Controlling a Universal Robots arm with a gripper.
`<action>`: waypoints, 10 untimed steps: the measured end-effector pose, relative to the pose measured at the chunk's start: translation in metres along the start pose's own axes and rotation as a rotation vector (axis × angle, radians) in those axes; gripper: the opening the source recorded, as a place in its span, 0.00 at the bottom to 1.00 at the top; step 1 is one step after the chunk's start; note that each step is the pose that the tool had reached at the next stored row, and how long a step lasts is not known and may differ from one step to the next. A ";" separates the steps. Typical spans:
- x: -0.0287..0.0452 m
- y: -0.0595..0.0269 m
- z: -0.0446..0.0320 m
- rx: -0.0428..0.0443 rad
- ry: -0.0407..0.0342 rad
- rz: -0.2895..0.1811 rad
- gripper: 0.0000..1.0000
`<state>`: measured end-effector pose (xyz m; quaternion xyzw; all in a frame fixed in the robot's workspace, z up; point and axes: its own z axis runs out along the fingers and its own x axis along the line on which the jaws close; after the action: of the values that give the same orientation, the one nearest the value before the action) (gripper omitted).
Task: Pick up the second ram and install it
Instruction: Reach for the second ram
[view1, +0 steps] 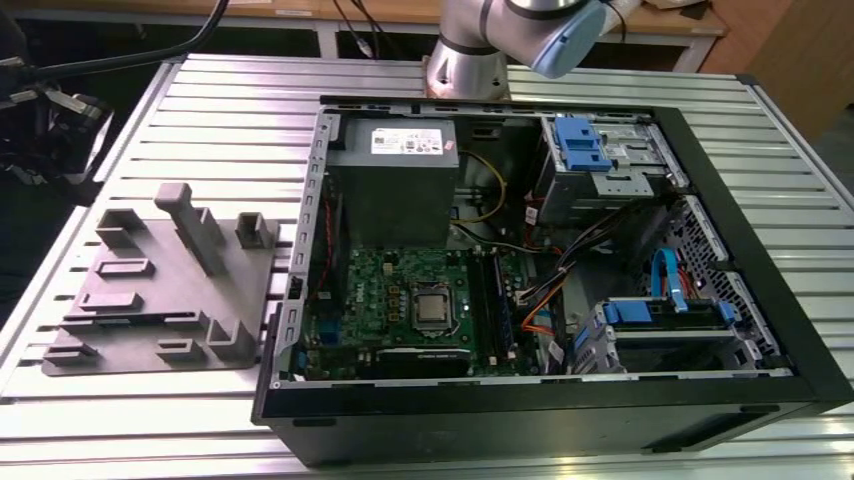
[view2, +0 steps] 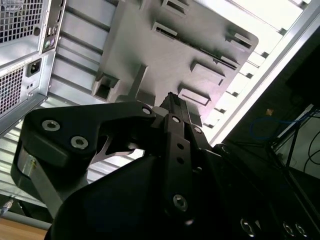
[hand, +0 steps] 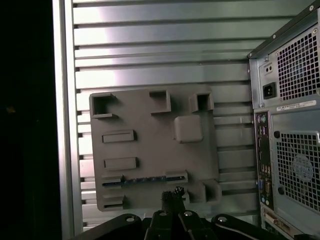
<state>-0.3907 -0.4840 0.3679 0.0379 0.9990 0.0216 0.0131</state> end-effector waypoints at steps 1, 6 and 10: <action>0.0009 -0.0009 0.0007 -0.0001 0.0000 0.000 0.07; 0.0020 -0.0016 0.0012 -0.0001 -0.0001 0.000 0.07; 0.0025 -0.0019 0.0025 -0.0004 -0.0002 0.000 0.07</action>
<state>-0.3933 -0.4856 0.3653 0.0379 0.9990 0.0218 0.0131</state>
